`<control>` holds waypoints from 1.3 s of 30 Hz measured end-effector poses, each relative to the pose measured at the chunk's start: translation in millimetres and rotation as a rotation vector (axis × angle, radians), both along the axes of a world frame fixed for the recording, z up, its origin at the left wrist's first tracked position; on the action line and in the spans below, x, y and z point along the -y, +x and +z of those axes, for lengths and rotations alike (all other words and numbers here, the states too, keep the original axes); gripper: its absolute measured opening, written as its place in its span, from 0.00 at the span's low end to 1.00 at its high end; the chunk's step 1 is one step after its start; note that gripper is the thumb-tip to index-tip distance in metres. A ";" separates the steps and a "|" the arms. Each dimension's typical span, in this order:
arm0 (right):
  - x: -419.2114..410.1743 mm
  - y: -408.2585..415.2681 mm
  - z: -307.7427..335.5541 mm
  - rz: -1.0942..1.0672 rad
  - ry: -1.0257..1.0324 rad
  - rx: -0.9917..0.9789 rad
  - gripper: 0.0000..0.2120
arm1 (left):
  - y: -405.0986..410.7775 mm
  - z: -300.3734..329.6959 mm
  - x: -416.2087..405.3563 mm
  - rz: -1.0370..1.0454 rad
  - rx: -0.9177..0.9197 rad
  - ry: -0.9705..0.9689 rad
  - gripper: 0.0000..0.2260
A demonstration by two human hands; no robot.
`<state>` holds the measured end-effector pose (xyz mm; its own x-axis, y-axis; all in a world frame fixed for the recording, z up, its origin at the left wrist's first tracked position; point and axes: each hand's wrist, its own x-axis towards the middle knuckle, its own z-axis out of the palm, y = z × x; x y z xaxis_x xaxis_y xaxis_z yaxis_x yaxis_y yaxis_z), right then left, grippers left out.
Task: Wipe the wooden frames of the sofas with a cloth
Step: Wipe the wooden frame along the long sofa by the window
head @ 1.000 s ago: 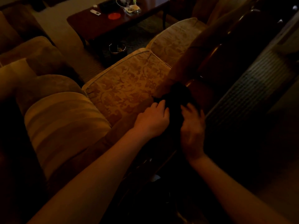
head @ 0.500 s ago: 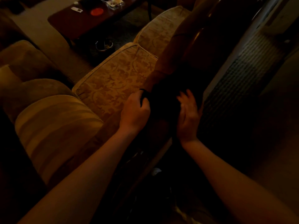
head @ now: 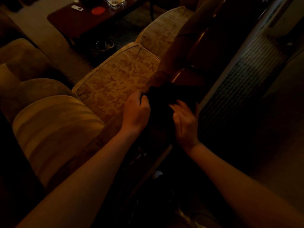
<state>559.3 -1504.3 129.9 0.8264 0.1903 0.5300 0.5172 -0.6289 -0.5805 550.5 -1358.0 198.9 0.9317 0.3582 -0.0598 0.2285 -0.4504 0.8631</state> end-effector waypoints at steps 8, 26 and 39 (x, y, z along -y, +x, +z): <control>-16.3 -32.3 -6.7 0.268 -0.132 0.251 0.17 | 1.5 4.7 -4.8 0.080 -0.002 -0.086 0.11; 14.4 48.5 44.0 -0.023 -0.094 0.132 0.14 | 8.0 11.7 -20.4 -0.352 -0.475 0.503 0.27; 63.9 238.0 130.6 -0.357 -0.183 0.104 0.20 | 129.0 10.5 90.2 -0.293 -0.347 0.433 0.56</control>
